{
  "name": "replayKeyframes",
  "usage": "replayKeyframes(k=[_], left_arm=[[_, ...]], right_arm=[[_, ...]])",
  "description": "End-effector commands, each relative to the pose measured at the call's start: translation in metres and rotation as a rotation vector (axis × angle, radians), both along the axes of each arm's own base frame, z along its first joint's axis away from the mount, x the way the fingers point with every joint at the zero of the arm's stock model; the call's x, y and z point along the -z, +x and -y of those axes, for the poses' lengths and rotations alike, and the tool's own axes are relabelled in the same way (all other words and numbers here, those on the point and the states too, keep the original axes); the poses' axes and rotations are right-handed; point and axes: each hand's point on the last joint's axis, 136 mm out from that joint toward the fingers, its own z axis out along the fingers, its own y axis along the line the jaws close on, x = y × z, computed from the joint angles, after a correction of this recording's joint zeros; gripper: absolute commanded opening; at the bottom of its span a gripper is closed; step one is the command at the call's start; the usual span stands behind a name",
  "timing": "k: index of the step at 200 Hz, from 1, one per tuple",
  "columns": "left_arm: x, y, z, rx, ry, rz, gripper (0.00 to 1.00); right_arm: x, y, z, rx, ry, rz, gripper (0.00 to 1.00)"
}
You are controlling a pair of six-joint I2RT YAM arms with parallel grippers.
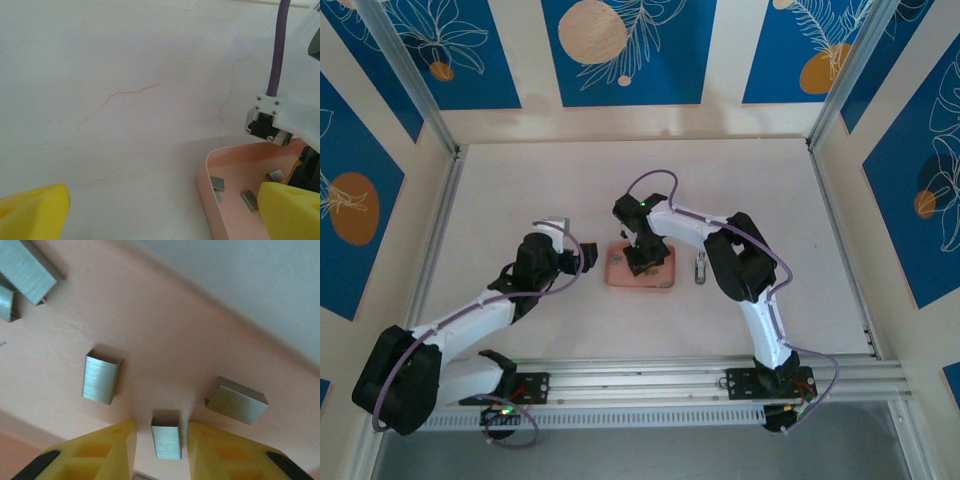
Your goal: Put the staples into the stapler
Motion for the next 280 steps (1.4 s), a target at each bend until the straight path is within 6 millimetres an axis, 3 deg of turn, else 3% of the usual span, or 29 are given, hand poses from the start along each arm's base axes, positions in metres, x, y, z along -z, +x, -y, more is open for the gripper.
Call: replayKeyframes(k=[1,62,88,124,152,168,192,229,280], left_arm=[[0.001,-0.003,-0.002,0.008,0.002,0.000,0.96],[0.001,-0.003,-0.003,0.007,0.003,0.001,0.96],[-0.001,-0.003,0.000,0.023,0.006,0.005,0.96],[-0.003,-0.004,0.005,0.061,0.005,0.011,0.95],[-0.013,-0.004,0.021,0.141,0.001,0.045,0.95],[-0.018,-0.004,0.033,0.187,-0.002,0.062,0.94],[-0.020,-0.003,0.048,0.225,-0.005,0.073,0.94],[-0.021,-0.008,0.075,0.309,0.012,0.086,0.94],[-0.020,-0.009,0.095,0.351,0.017,0.095,0.93]], right_arm=[[0.004,-0.002,0.002,0.017,-0.032,-0.014,0.31],[0.024,0.001,0.014,0.053,-0.120,-0.012,0.24],[0.021,0.007,0.012,0.079,-0.100,0.027,0.22],[-0.018,0.024,0.000,0.119,0.033,0.155,0.21],[-0.060,0.029,0.010,0.180,0.124,0.262,0.21],[-0.076,0.027,0.022,0.224,0.172,0.303,0.21],[-0.084,0.020,0.049,0.306,0.220,0.325,0.21],[-0.077,0.004,0.104,0.453,0.232,0.327,0.20],[-0.063,-0.018,0.172,0.619,0.159,0.306,0.20]])
